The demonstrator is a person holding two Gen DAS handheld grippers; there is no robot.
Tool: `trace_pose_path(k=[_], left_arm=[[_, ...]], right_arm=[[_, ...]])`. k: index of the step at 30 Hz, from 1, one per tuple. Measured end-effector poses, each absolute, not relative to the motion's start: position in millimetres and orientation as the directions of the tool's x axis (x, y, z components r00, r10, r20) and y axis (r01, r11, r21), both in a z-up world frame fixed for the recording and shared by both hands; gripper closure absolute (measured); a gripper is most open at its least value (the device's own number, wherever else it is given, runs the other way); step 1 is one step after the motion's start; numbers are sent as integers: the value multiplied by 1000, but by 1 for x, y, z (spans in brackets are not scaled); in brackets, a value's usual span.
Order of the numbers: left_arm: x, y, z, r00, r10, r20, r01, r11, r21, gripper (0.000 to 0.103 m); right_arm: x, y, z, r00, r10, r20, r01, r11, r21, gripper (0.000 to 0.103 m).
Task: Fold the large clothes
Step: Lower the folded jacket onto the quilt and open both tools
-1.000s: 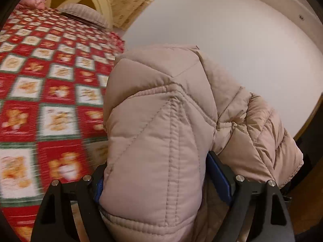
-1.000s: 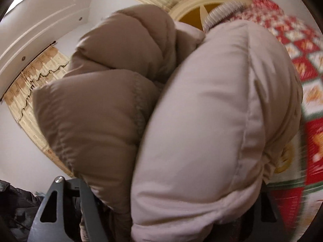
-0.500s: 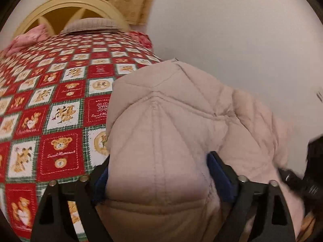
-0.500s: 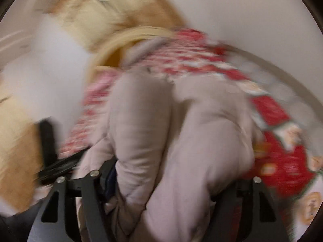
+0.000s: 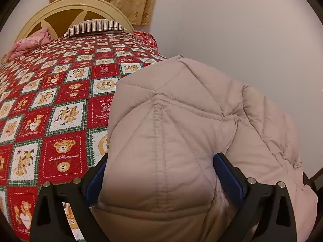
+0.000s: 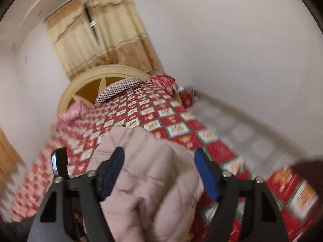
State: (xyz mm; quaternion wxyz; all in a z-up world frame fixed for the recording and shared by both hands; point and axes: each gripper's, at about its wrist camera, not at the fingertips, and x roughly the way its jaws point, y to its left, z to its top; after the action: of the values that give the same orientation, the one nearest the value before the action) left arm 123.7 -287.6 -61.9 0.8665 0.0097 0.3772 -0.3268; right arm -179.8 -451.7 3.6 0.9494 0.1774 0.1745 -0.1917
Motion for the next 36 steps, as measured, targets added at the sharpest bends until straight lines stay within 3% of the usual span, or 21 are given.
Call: trace_pose_path(k=[3,7,9,14,19,24,25,29,32,36], left_arm=[[121,-283,-58,511,-547,-663,588,785,-195,4],[118,-279,-52,547,-528,-650,613,781,-119,4],[120,-277,-52,562,-519,-644,614,784,-95,4],[137,-271,-58,533,-530,-659,603,785,-144,3],[143,-272,-64,529,-517,-673,585,796,-151,2],[127,-264,-58,541,-490,-683,597,796,-98,2],[121,-261,-55,553,-481,-680,602,795,-74,2],[91,-246,-39,630,-418,-654,602,795,72,2],[77,-237,-32,663,-394,-637,583,805,109,2],[61,-231,-32,671,-379,-637,572,811,121,2]], right_arm=[[-133,-436,7,845,-327,-423,430,886,173,37],[-86,-455,-37,778,-290,-558,483,843,236,48],[-80,-460,-66,746,-258,-614,511,813,279,47],[-84,-471,-103,789,-177,-588,512,719,470,47],[-67,-454,-105,721,-315,-617,586,752,301,47],[-63,-456,-105,699,-337,-631,612,738,283,46],[-65,-456,-104,697,-346,-629,618,735,281,44],[-82,-455,-100,648,-404,-646,682,685,256,13],[-105,-452,-91,641,-401,-654,694,668,270,13],[-155,-430,-70,678,-439,-590,688,663,297,12]])
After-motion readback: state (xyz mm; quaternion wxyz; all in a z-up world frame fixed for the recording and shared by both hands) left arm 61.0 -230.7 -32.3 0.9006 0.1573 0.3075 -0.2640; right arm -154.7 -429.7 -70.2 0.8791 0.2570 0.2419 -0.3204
